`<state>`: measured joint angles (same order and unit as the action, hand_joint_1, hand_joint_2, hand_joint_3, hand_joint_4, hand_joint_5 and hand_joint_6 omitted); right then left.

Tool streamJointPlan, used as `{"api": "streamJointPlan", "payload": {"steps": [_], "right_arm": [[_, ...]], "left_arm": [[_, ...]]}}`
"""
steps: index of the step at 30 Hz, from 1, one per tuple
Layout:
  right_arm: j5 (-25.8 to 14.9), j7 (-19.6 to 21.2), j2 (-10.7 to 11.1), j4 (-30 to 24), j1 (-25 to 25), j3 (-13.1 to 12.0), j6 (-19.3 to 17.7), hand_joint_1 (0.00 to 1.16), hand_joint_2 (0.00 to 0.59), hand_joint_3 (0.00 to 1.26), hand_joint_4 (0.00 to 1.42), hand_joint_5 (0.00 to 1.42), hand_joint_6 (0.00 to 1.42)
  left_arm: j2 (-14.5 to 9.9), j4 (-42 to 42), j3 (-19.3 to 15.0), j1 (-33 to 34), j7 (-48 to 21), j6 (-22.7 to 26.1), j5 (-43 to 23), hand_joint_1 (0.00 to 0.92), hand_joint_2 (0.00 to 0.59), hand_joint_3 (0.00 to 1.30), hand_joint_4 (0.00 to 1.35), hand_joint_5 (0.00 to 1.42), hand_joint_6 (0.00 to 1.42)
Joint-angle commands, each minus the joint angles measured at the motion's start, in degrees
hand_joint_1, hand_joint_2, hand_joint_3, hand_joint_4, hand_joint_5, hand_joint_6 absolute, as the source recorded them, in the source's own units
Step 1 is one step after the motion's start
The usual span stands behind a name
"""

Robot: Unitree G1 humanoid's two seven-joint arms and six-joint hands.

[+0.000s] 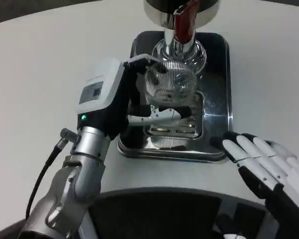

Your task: Grasp the cup under the faucet to collect the drink, then remove the cup.

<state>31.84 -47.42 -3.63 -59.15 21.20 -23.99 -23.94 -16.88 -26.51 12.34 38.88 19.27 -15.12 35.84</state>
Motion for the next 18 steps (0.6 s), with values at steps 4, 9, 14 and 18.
{"api": "streamJointPlan", "payload": {"steps": [4,9,14,18], "right_arm": [[-0.4,-1.9,-1.4,-0.8,0.8,-0.4,-1.8,0.43,0.469,0.04,0.0,0.0,0.0],[0.0,-2.4,-2.3,-0.8,0.9,0.5,-2.6,0.43,0.469,0.05,0.0,0.0,0.0],[0.3,-2.7,-2.8,-0.8,1.2,1.1,-2.9,0.43,0.47,0.05,0.0,0.0,0.0],[0.4,-2.8,-2.8,-0.8,1.3,1.4,-3.0,0.43,0.47,0.05,0.0,0.0,0.0]], "left_arm": [[-0.2,0.7,0.5,-1.1,0.1,2.9,1.2,0.577,0.014,0.68,0.67,0.86,1.23],[-0.5,1.4,0.3,-1.1,-0.8,4.1,0.9,0.483,0.054,0.58,0.57,0.82,1.17],[-1.1,1.6,0.5,-1.0,-2.8,3.9,0.1,0.398,0.084,0.41,0.48,0.74,1.12],[-1.1,1.6,0.4,-1.0,-4.3,4.0,-0.3,0.372,0.089,0.36,0.45,0.71,1.11]]}}
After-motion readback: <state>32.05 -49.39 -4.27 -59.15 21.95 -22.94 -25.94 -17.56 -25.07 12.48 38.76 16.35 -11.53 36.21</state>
